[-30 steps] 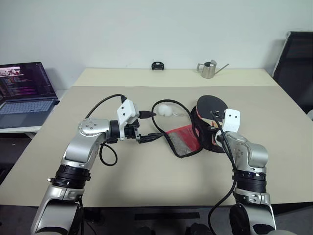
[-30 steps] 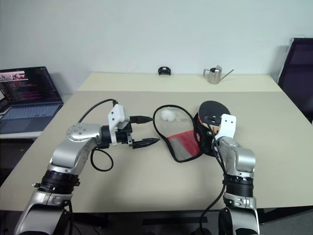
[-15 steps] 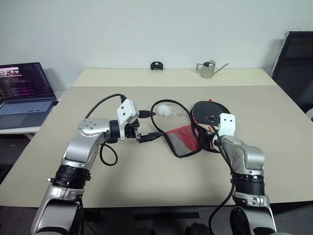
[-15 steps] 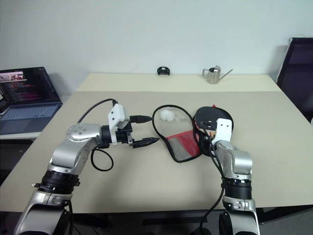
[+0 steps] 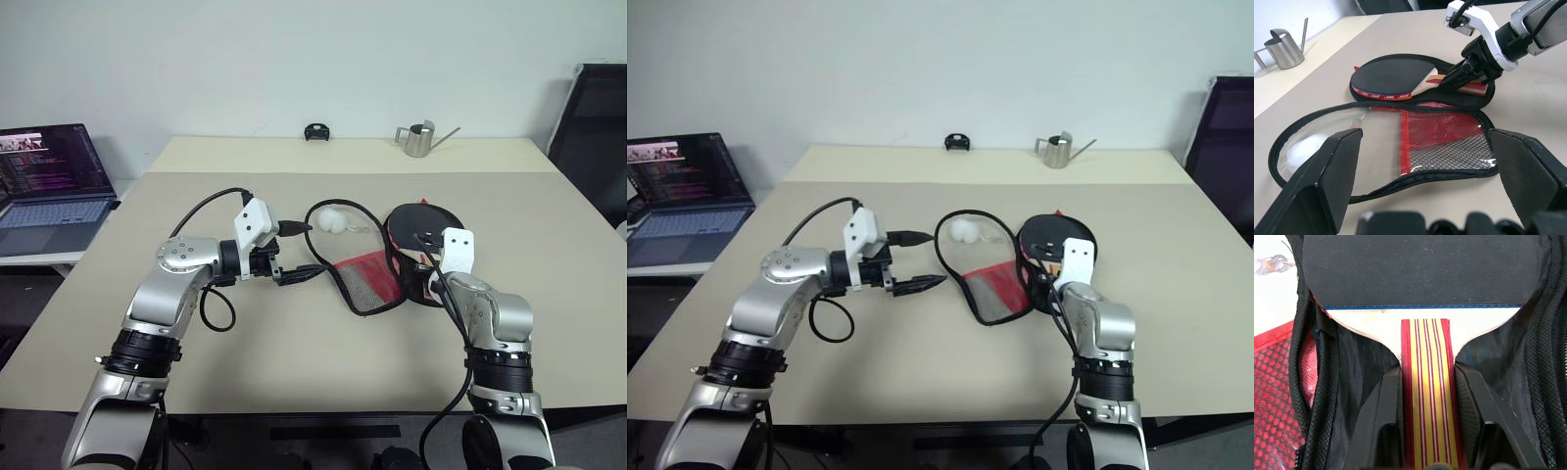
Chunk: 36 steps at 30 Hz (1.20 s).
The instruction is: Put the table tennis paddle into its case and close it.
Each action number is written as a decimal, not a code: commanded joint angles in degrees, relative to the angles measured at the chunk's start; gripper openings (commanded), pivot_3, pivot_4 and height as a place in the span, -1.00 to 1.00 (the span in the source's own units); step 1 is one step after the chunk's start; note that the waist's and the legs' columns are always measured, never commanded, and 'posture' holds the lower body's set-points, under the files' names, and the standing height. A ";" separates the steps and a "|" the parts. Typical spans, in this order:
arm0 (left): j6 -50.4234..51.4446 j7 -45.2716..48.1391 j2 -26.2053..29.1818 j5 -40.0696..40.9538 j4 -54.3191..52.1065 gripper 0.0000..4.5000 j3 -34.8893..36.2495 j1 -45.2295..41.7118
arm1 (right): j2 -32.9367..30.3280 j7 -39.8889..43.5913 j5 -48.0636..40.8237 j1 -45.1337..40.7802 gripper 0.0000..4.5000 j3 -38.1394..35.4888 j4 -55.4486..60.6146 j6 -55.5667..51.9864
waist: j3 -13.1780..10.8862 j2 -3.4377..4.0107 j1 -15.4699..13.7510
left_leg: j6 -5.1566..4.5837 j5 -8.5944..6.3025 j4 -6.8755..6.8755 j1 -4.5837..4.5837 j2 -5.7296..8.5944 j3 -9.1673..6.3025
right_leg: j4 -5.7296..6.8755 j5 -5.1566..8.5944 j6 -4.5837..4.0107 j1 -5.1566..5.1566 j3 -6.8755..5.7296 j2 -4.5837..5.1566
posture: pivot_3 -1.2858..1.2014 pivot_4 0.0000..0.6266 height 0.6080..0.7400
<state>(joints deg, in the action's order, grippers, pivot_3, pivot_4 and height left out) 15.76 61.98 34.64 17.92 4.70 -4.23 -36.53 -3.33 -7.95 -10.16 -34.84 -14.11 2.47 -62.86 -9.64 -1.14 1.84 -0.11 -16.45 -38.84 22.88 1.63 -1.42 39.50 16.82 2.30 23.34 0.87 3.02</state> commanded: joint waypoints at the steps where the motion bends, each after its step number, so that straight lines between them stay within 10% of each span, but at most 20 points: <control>1: -0.93 -0.06 0.32 0.43 -1.84 1.00 1.25 -0.21 | -0.32 -1.01 0.27 0.42 -0.21 -1.98 1.80 1.38 | 0.00 0.00 -0.04 | 0.00 0.00 0.00 0.00 0.00 0.00 | 0.00 0.00 0.00 0.00 0.00 0.00 | 0.03 -0.52 1.00; 10: -0.93 -0.21 0.42 0.33 -1.80 1.00 1.33 -0.10 | -0.07 -0.46 -0.34 0.70 0.99 -0.84 5.88 1.99 | 0.00 0.00 0.03 | 0.00 0.00 0.00 -0.02 0.00 0.00 | 0.03 0.00 0.00 0.00 0.01 0.00 | 0.03 -0.52 1.00; 20: -1.25 -1.34 1.01 0.04 -0.62 1.00 2.52 1.86 | -2.10 9.67 -9.01 4.06 0.99 -2.56 19.72 -3.97 | 0.00 0.00 0.03 | -0.01 -0.01 0.00 -0.01 -0.01 0.00 | 0.01 0.00 0.00 0.00 0.01 -0.01 | 0.03 -0.52 1.00; 36: -4.43 -3.53 0.40 -5.33 9.94 1.00 0.61 1.01 | -36.82 49.45 -29.30 3.89 0.99 -2.46 23.28 1.01 | -0.02 -0.03 -0.05 | -0.05 -0.03 0.00 0.00 -0.03 -0.06 | -0.19 0.00 0.01 -0.13 -0.08 -0.01 | 0.03 -0.52 1.00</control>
<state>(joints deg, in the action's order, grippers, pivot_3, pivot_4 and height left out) 12.63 59.06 34.82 13.14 14.60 -4.30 -34.05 -38.23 38.13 -35.79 -29.97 -14.62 23.33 -61.16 -9.66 -1.17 1.79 -0.16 -16.47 -38.84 22.89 1.61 -1.48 39.30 16.82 2.30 23.22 0.79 3.02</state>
